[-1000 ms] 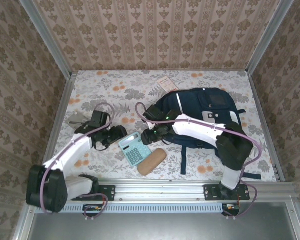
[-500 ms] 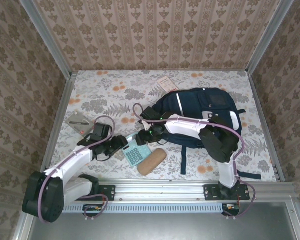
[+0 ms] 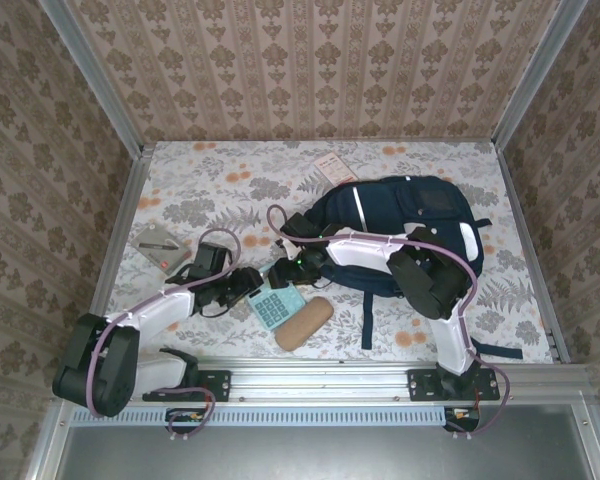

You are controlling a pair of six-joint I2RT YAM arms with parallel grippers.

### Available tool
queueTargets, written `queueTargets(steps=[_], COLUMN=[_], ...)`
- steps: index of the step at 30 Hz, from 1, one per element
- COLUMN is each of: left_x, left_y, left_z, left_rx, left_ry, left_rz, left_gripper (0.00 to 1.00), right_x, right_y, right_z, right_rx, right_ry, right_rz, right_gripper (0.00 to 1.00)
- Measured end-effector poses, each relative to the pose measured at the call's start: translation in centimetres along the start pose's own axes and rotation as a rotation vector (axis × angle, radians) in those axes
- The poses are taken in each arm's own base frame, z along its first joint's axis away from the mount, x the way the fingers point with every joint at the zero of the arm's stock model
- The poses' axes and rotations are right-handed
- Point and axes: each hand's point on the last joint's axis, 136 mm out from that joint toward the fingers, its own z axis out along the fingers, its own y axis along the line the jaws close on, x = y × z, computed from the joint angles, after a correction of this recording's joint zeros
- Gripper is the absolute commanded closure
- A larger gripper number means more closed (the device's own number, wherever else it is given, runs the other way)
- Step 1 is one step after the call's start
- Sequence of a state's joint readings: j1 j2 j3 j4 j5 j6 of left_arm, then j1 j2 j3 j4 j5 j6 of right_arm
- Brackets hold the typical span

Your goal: Pack the student bag

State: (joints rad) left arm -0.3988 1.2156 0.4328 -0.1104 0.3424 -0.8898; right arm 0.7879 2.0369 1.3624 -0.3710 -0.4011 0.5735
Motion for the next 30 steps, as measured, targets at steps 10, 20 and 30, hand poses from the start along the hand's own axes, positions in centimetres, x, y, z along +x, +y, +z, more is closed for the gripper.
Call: queueTargets(steps=[10, 20, 30], left_x=[-1.0, -1.0, -1.1], left_y=[-2.0, -2.1, -2.3], left_z=[-1.4, -1.8, -1.9], left_rx=[0.082, 0.087, 0.089], left_ry=[-0.069, -0.081, -0.084], left_rz=[0.043, 0.106, 0.142], left_gripper=[0.5, 0.71, 0.75], right_x=[-1.5, -2.0, -2.0], right_y=[-0.3, -0.7, -0.9], right_z=[-0.7, -1.0, -1.1], right_rx=[-0.052, -0.061, -0.061], right_ry=[-0.023, -0.031, -0.029], right_rz=[0.071, 0.094, 0.097], right_gripper=[0.43, 0.43, 0.41])
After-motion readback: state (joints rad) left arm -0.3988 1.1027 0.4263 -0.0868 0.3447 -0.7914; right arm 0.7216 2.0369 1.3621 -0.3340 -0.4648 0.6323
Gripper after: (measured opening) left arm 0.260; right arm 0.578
